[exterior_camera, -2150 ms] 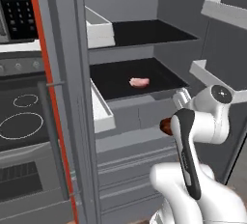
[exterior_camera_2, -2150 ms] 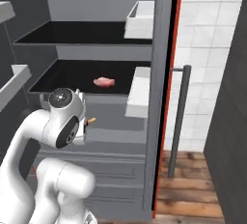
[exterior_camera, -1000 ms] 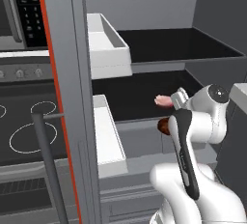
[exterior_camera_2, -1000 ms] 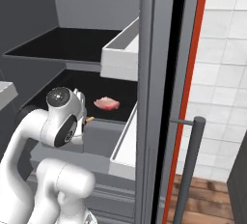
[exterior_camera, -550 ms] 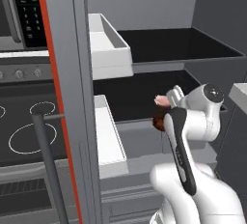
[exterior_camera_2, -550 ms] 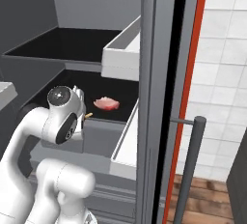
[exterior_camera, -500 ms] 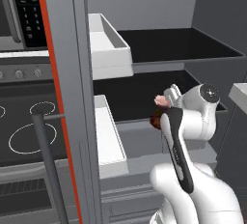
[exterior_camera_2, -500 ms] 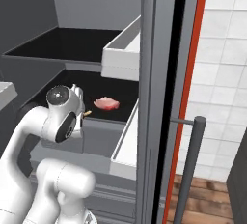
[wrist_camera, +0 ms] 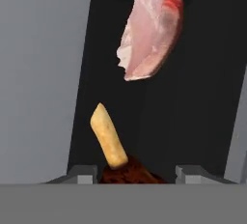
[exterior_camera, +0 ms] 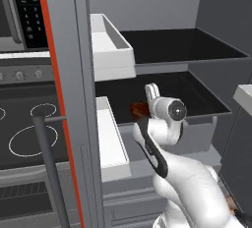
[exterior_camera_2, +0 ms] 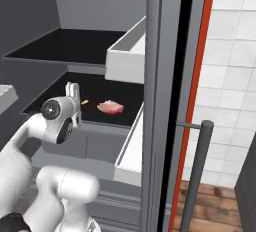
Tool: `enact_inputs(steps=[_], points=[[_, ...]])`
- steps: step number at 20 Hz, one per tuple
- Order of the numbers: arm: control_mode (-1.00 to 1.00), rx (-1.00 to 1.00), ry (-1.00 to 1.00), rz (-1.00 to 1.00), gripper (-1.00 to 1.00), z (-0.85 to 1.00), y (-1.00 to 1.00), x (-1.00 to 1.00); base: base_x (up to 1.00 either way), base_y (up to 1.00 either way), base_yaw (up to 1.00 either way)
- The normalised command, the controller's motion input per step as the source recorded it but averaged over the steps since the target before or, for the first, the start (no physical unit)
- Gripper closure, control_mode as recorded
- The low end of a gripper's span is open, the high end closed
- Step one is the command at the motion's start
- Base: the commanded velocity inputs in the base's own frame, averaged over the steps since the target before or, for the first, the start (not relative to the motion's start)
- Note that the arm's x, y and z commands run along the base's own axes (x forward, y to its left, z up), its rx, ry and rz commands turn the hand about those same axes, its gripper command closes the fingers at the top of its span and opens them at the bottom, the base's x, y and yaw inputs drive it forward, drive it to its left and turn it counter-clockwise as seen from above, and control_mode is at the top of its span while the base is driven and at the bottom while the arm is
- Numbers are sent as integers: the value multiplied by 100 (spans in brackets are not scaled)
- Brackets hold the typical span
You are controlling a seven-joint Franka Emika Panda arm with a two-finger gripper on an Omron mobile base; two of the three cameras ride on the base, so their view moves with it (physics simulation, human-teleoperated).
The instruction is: Place the steak on the counter behind the older steak on the same shelf of the fridge to maintain FIFO order. Close the fridge door when finished.
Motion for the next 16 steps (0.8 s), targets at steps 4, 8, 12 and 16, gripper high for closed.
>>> enact_inputs(steps=[4,8,12,16], points=[[-100,1,-11,0,100,2,0,92,0,0,0],[-100,0,0,0,100,9,3,100,0,0,0],[-100,0,11,0,100,0,25,90,0,0,0],[-100,0,11,0,100,9,5,46,0,0,0]])
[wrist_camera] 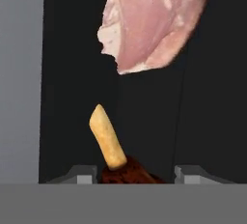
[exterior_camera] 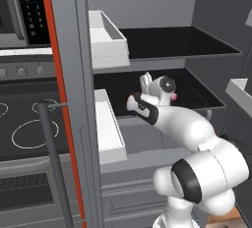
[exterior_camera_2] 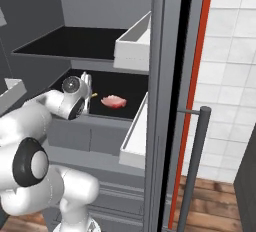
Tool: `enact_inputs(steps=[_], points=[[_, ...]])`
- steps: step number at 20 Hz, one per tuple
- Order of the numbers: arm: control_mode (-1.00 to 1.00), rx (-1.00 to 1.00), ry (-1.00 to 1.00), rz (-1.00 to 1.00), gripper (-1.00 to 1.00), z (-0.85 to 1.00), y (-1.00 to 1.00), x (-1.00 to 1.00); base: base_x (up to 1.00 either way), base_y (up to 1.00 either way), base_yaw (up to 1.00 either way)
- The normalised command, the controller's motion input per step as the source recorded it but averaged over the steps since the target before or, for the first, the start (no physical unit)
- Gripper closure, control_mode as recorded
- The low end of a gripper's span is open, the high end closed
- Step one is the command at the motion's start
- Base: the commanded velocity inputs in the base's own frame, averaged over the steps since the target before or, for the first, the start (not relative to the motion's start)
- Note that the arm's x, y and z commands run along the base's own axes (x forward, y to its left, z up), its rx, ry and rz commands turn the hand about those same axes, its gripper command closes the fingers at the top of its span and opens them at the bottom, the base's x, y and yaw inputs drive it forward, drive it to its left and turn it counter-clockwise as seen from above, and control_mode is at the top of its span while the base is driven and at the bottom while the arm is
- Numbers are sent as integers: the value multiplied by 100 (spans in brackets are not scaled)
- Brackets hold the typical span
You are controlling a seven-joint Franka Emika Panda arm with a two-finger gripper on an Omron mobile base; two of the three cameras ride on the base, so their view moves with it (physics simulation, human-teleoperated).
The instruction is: Place the steak on the counter behind the older steak on the same shelf of the fridge to maintain FIFO order. Close the fridge door when finished.
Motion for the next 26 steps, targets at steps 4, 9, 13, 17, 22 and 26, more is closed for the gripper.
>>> enact_inputs(steps=[4,9,13,17,22,26], points=[[-100,0,-5,-1,100,31,-2,1,0,0,0],[-100,0,-12,0,100,21,-1,-16,0,0,0],[-100,0,0,0,100,1,0,-1,0,0,0],[-100,0,0,0,100,0,0,24,0,0,0],[-100,0,1,0,100,-4,0,55,0,0,0],[-100,0,0,0,100,-26,0,37,0,0,0]])
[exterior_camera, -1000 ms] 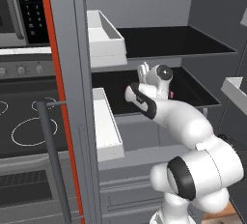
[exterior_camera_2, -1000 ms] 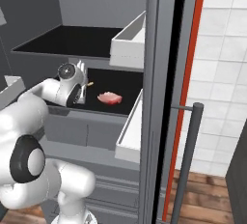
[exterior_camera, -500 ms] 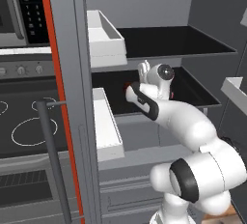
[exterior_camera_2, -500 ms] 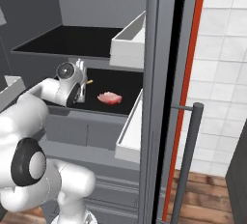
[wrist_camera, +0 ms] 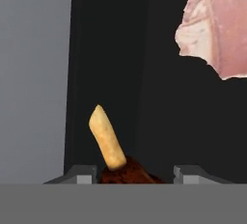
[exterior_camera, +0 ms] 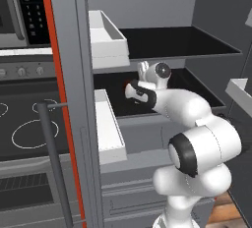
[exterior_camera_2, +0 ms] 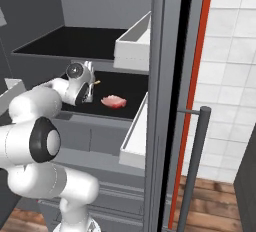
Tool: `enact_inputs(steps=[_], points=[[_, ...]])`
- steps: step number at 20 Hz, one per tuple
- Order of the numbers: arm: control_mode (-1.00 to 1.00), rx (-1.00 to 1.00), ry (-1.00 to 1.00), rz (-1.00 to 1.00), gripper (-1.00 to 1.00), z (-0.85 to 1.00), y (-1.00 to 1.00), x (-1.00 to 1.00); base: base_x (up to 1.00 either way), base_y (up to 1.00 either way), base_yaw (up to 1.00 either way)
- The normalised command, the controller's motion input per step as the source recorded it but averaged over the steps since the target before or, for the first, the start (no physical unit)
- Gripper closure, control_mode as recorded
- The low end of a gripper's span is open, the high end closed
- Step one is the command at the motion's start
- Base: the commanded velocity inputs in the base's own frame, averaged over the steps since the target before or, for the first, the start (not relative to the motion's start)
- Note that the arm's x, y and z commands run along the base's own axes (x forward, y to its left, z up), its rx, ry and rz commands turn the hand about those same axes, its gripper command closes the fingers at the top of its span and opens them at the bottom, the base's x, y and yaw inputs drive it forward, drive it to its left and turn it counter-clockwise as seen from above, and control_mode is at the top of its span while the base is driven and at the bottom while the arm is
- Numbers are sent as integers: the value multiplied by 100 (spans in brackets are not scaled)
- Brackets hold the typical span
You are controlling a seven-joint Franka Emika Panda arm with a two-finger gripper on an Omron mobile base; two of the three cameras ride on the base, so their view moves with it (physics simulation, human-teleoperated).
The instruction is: Place the steak on the counter behind the older steak on the same shelf of the fridge to maintain FIFO order. Close the fridge door when finished.
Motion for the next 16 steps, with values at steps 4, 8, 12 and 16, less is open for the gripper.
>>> enact_inputs(steps=[4,8,12,16], points=[[-100,0,-9,0,100,-47,4,8,0,0,0],[-100,0,-8,0,100,-16,1,7,0,0,0],[-100,0,-3,0,100,0,0,32,0,0,0],[-100,0,-1,0,100,0,0,57,0,0,0]])
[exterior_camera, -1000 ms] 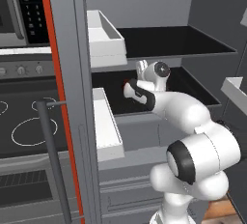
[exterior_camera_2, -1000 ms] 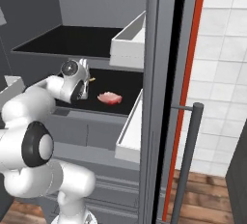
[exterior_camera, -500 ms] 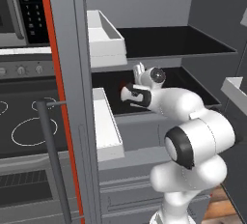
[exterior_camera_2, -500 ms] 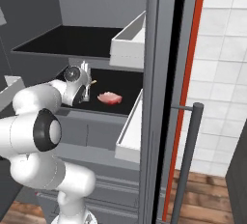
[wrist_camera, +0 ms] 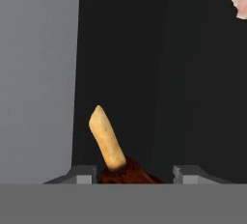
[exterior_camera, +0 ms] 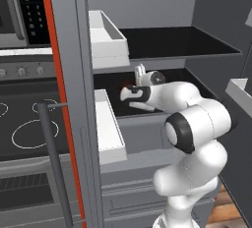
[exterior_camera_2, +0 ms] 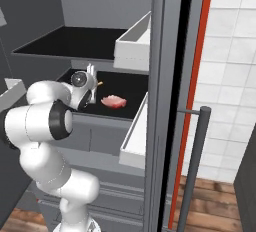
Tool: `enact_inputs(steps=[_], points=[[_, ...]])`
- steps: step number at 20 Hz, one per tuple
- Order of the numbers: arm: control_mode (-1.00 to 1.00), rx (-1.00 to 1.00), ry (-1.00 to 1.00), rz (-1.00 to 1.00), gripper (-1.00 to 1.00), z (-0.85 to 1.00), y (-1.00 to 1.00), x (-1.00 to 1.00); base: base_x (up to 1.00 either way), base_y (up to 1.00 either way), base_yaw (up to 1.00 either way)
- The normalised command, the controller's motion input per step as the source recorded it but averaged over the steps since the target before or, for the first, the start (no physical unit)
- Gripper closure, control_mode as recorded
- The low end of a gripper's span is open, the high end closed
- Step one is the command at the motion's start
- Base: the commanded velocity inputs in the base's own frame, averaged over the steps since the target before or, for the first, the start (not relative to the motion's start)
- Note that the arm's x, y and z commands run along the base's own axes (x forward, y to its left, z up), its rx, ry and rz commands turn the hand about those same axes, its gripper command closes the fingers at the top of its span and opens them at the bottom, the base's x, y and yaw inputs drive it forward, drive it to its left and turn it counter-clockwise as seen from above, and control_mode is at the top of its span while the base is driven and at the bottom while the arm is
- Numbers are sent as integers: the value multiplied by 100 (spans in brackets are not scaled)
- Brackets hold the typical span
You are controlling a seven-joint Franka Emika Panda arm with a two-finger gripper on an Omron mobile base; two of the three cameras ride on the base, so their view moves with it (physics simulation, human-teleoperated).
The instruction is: Place the steak on the counter behind the older steak on the same shelf of the fridge to maintain FIFO order. Close the fridge door when finished.
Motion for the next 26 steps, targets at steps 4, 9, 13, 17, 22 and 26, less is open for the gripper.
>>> enact_inputs(steps=[4,9,13,17,22,26], points=[[-100,0,0,0,100,0,0,60,0,0,0],[-100,0,0,0,100,-13,0,50,0,0,0],[-100,0,-3,0,100,-21,0,42,0,0,0],[-100,0,-7,0,100,-36,2,31,0,0,0],[-100,0,-2,0,-100,-46,20,32,0,0,0],[-100,0,-4,0,-100,-49,4,16,0,0,0]])
